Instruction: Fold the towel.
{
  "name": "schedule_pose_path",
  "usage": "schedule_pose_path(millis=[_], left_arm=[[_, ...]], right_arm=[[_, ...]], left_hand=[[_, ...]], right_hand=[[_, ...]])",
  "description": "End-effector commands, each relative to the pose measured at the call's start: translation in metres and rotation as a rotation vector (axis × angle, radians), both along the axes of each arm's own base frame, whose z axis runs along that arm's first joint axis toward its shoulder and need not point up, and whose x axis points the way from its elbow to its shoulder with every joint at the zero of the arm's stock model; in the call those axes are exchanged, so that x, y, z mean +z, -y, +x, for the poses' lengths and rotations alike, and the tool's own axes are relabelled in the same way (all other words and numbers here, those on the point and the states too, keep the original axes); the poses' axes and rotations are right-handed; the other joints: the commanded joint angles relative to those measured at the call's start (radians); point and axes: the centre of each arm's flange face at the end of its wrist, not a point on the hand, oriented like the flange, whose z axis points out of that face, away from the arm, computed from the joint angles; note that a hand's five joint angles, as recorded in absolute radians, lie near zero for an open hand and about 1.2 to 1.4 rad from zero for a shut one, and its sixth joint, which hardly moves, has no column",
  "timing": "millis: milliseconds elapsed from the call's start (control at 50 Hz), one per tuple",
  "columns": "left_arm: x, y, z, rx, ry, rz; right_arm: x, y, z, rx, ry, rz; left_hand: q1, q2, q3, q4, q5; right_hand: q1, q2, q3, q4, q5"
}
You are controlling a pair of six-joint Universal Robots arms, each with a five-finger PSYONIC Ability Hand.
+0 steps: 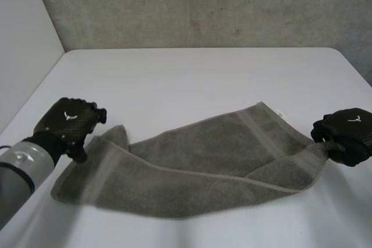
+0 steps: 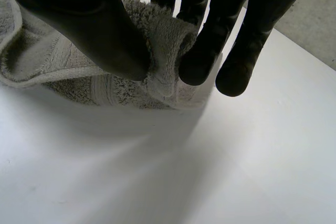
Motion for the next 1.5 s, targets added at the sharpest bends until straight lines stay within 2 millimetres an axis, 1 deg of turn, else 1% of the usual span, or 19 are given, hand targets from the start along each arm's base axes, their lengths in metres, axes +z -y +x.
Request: schedule_pose_path(millis=[20,60,120,200,440,680,800,840,1100,1120,1140,1180,1220,1300,1360,1420,1460,1480,1500], left_arm=[[-0.008,0.027,-0.007,-0.018,-0.043,0.048],[-0.016,0.037,-0.009,-0.010,-0.027,0.104],[-0.023,0.042,-0.009,-0.006,-0.009,0.172],[-0.030,0.044,-0.009,-0.001,0.000,0.237],[-0.037,0.045,-0.010,-0.001,0.001,0.276],[-0.037,0.047,-0.013,-0.009,-0.001,0.273],[-0.040,0.047,-0.013,-0.011,0.004,0.280],[-0.040,0.047,-0.013,-0.011,0.006,0.283],[-0.049,0.049,-0.013,-0.014,0.013,0.305],[-0.050,0.049,-0.013,-0.014,0.014,0.310],[-0.050,0.049,-0.013,-0.014,0.014,0.310],[-0.052,0.049,-0.014,-0.017,0.016,0.315],[-0.053,0.049,-0.014,-0.017,0.016,0.318],[-0.057,0.048,-0.016,-0.025,0.021,0.327],[-0.057,0.050,-0.016,-0.029,0.029,0.319],[-0.048,0.059,-0.018,-0.038,0.051,0.266],[-0.028,0.077,-0.019,-0.022,0.046,0.174],[-0.028,0.077,-0.019,-0.022,0.046,0.173],[-0.014,0.088,-0.020,-0.002,0.034,0.120]], right_arm=[[-0.001,0.001,-0.001,-0.003,-0.002,-0.006],[-0.002,0.001,-0.001,-0.001,-0.003,-0.012],[-0.003,0.001,-0.001,-0.003,-0.004,-0.014],[-0.005,0.001,-0.001,-0.003,-0.004,-0.015],[-0.012,0.002,-0.001,0.000,-0.001,0.004],[-0.016,0.002,-0.001,0.001,-0.001,0.010],[-0.016,0.003,-0.001,0.001,-0.004,0.001],[-0.016,0.003,-0.001,0.001,-0.003,0.002],[-0.020,0.004,-0.001,0.003,0.001,0.018],[-0.020,0.004,0.000,0.006,0.001,0.017],[-0.020,0.004,0.000,0.006,0.001,0.017],[-0.020,0.004,0.003,0.020,-0.002,0.015],[-0.020,0.003,0.005,0.024,-0.002,0.016],[-0.021,0.003,0.009,0.039,-0.006,0.020],[-0.020,0.003,0.010,0.044,-0.009,0.014],[-0.019,0.006,0.016,0.060,-0.008,0.010],[-0.015,0.011,0.028,0.096,-0.014,-0.010],[-0.015,0.011,0.028,0.096,-0.014,-0.010],[-0.010,0.015,0.036,0.112,-0.017,-0.030]], left_hand=[[0.191,0.190,0.190,0.190,0.191],[0.320,0.319,0.319,0.319,0.319],[0.394,0.393,0.393,0.392,0.393],[0.403,0.402,0.402,0.401,0.402],[0.221,0.220,0.220,0.220,0.220],[0.185,0.184,0.185,0.184,0.185],[0.335,0.334,0.334,0.334,0.334],[0.440,0.439,0.439,0.439,0.440],[0.470,0.469,0.469,0.469,0.469],[0.566,0.565,0.565,0.565,0.565],[0.567,0.566,0.566,0.566,0.566],[0.775,0.774,0.774,0.773,0.774],[0.851,0.850,0.850,0.849,0.850],[0.851,0.850,0.851,0.850,0.851],[0.851,0.850,0.851,0.850,0.851],[0.851,0.850,0.851,0.850,0.851],[0.851,0.850,0.851,0.850,0.851],[0.851,0.850,0.851,0.850,0.851],[0.851,0.850,0.851,0.850,0.851]], right_hand=[[0.079,0.093,0.077,0.060,0.063],[0.079,0.093,0.077,0.060,0.063],[0.079,0.093,0.077,0.060,0.063],[0.079,0.093,0.077,0.060,0.063],[0.079,0.093,0.077,0.060,0.063],[0.079,0.093,0.077,0.060,0.063],[0.079,0.093,0.077,0.060,0.063],[0.079,0.093,0.077,0.060,0.063],[0.079,0.093,0.077,0.060,0.063],[0.079,0.093,0.077,0.060,0.063],[0.079,0.093,0.077,0.060,0.063],[0.079,0.093,0.077,0.060,0.063],[0.079,0.093,0.077,0.060,0.063],[0.079,0.093,0.077,0.060,0.063],[0.079,0.093,0.077,0.060,0.063],[0.079,0.093,0.077,0.060,0.063],[0.079,0.093,0.077,0.060,0.063],[0.079,0.093,0.077,0.060,0.063],[0.079,0.093,0.077,0.060,0.063]])
